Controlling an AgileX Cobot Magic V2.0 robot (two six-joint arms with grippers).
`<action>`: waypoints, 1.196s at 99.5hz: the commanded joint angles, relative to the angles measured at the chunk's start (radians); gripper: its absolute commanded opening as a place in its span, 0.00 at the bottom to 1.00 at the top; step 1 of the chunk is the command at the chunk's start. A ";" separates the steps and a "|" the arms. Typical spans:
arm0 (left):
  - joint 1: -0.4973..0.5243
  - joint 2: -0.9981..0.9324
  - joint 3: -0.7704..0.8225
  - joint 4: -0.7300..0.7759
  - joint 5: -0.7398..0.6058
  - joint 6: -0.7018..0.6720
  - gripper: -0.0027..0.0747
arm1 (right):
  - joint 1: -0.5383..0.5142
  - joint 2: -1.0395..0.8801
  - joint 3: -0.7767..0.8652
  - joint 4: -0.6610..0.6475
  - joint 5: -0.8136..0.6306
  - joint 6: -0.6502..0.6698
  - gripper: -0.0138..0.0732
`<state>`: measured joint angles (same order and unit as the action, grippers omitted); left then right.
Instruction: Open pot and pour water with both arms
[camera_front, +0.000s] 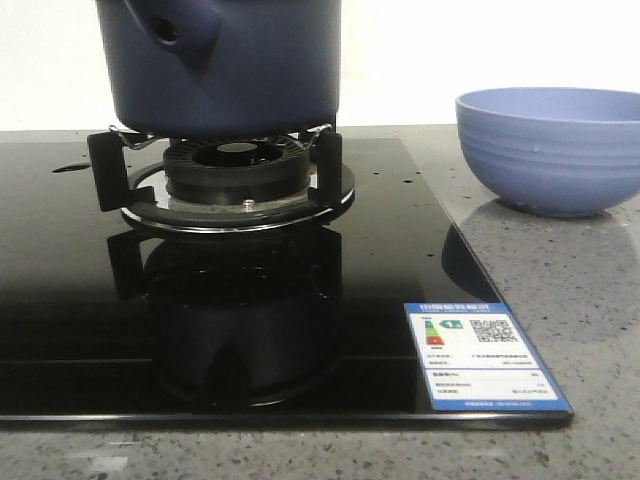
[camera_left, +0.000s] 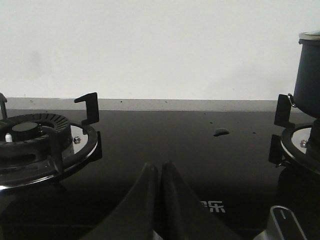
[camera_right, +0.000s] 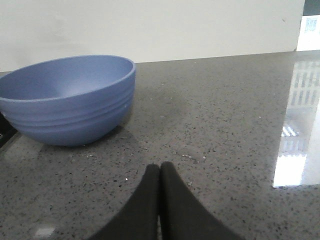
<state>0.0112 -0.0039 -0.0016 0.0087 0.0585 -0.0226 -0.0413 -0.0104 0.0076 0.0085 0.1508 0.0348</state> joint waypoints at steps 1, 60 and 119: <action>-0.002 -0.028 0.034 -0.009 -0.073 -0.007 0.01 | 0.001 -0.017 0.025 -0.003 -0.077 -0.005 0.09; -0.002 -0.028 0.034 -0.009 -0.073 -0.007 0.01 | 0.001 -0.017 0.025 -0.003 -0.077 -0.005 0.09; -0.002 -0.028 0.034 -0.009 -0.075 -0.007 0.01 | 0.001 -0.017 0.025 -0.003 -0.101 -0.005 0.09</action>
<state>0.0112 -0.0039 -0.0016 0.0087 0.0585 -0.0226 -0.0413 -0.0104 0.0076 0.0085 0.1439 0.0348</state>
